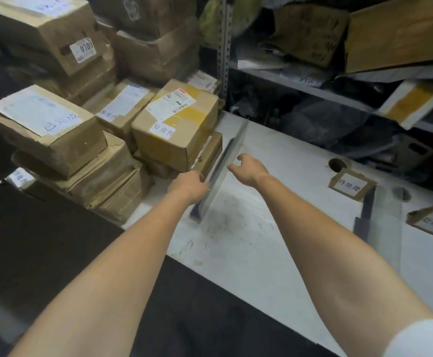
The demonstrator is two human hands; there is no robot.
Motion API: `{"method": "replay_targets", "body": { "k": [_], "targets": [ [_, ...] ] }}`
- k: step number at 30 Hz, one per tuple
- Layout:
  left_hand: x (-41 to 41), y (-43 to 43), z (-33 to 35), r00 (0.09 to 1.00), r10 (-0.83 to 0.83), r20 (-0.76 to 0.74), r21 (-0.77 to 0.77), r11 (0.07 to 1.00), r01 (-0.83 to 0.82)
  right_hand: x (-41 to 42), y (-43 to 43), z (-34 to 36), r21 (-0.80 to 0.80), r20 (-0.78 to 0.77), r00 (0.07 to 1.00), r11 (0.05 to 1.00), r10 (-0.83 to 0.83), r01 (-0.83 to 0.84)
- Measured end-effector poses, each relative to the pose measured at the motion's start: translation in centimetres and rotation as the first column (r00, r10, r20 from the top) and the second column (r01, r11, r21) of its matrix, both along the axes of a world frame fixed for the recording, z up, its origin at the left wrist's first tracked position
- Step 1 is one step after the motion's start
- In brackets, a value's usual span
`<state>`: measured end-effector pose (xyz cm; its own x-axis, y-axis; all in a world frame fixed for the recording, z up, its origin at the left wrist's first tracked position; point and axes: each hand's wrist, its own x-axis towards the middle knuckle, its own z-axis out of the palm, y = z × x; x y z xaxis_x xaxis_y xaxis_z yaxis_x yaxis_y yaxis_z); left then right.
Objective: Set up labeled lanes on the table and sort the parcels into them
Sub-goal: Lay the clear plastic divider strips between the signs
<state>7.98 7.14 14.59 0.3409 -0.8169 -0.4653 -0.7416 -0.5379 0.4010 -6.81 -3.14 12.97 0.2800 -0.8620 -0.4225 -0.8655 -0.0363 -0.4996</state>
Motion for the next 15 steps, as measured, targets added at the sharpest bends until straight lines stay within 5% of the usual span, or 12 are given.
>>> {"method": "replay_targets", "body": {
  "k": [7, 15],
  "targets": [
    [-0.2, -3.6, -3.8, 0.99, -0.106, -0.088, -0.015, 0.994, 0.105, 2.4, -1.6, -2.5, 0.069, 0.055, 0.984, 0.984, -0.167, 0.164],
    [0.3, -4.0, -4.9, 0.973, -0.203, 0.113, -0.147, 0.965, 0.219, 5.0, -0.9, -4.2, 0.126, 0.117, 0.942, 0.946, -0.314, 0.3]
  ]
}}
